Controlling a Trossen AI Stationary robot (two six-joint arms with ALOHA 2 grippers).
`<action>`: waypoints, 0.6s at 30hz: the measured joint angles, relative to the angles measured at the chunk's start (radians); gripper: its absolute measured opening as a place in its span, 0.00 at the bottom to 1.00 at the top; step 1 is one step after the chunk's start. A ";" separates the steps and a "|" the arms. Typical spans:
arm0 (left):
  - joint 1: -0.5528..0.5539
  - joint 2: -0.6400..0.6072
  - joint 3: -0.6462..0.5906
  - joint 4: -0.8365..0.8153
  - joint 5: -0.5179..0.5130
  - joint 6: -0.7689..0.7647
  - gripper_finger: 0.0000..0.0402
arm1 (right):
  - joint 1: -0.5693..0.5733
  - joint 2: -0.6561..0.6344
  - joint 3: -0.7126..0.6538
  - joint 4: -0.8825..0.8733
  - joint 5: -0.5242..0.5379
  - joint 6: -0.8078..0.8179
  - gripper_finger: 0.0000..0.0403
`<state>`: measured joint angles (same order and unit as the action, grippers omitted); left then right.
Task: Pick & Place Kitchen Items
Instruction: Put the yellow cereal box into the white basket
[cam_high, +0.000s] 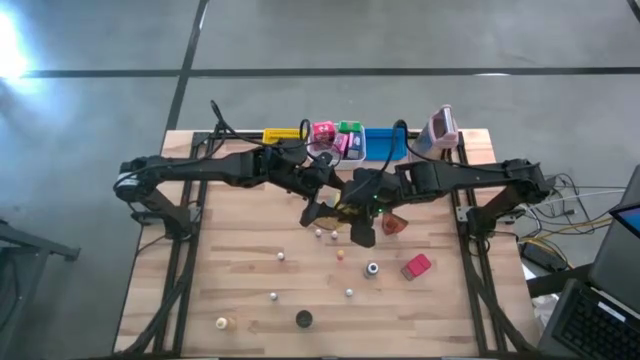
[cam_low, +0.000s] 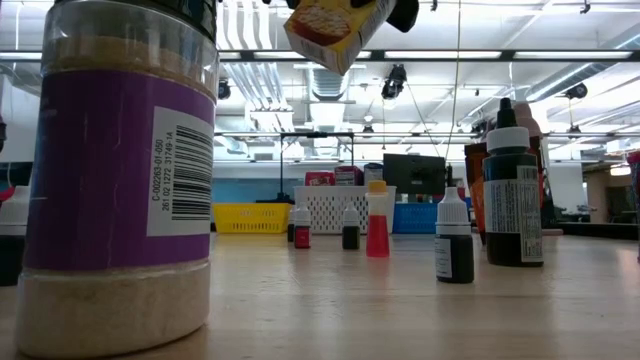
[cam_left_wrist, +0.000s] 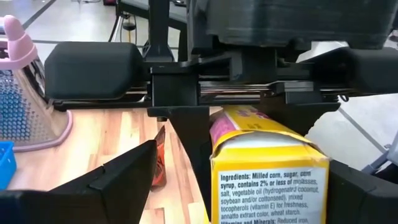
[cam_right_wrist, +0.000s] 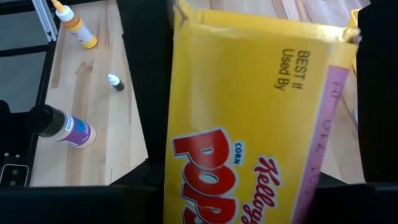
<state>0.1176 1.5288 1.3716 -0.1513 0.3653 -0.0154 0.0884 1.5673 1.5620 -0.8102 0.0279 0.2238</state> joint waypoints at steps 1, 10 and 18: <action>-0.002 0.000 0.000 0.000 0.000 0.000 0.85 | -0.001 0.000 0.000 0.000 -0.001 0.000 0.35; -0.004 0.000 0.000 0.000 0.001 0.000 0.74 | -0.002 0.000 0.000 0.000 -0.001 0.000 0.35; -0.004 0.000 0.000 -0.002 0.002 -0.010 0.61 | -0.003 0.000 0.000 -0.002 0.002 0.001 0.35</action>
<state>0.1131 1.5288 1.3716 -0.1535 0.3673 -0.0252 0.0856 1.5673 1.5620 -0.8120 0.0296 0.2253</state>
